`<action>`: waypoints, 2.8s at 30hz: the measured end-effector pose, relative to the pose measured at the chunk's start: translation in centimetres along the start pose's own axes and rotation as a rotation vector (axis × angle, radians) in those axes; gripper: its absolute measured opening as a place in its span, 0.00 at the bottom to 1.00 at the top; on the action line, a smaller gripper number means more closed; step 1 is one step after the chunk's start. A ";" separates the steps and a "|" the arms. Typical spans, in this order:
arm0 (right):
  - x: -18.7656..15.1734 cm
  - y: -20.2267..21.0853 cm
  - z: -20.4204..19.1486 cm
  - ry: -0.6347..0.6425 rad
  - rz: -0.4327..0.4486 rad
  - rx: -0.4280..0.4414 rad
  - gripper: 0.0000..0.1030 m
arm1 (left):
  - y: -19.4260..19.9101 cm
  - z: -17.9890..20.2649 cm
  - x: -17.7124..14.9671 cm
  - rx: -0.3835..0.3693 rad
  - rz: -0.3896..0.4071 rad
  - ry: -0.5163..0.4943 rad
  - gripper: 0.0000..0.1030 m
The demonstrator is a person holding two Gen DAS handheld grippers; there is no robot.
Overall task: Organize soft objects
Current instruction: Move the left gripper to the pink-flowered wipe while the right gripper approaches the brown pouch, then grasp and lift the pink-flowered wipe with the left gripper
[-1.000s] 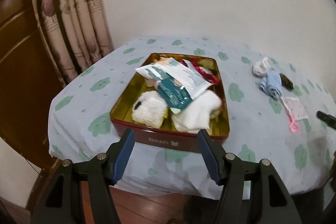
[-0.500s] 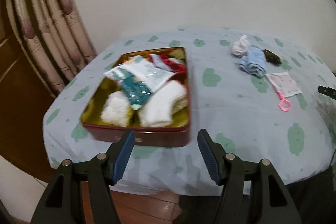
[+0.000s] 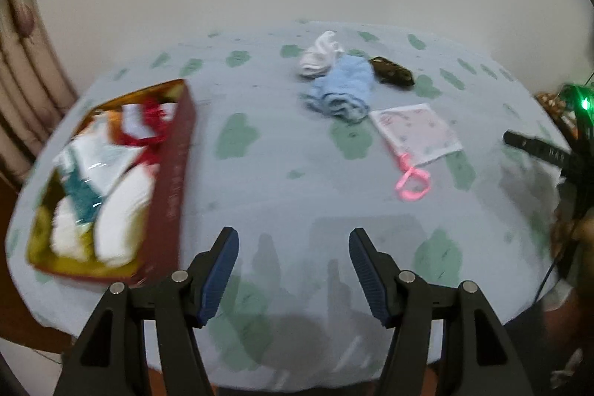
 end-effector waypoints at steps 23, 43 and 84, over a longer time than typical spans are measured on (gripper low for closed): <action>0.3 0.2 0.9 -0.050 0.009 0.104 1.00 | -4.0 15.5 8.8 -0.347 0.064 -0.807 0.62; 0.6 0.1 1.2 -0.072 0.016 0.132 1.00 | -8.3 17.7 9.7 -0.406 -0.093 -0.992 0.72; 10.7 -15.4 -10.7 0.534 -0.364 0.176 0.74 | -1.0 0.3 1.8 -0.322 -0.064 0.131 0.11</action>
Point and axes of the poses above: each gripper's, at about its wrist camera, not at the fingertips, and y roughly against the way its jaws point, z to its right, x to its top, the point moved 2 cm from there along -y, roughly the way its jaws point, and after that the axes turned 14 degrees about x, right-handed, at the moved point
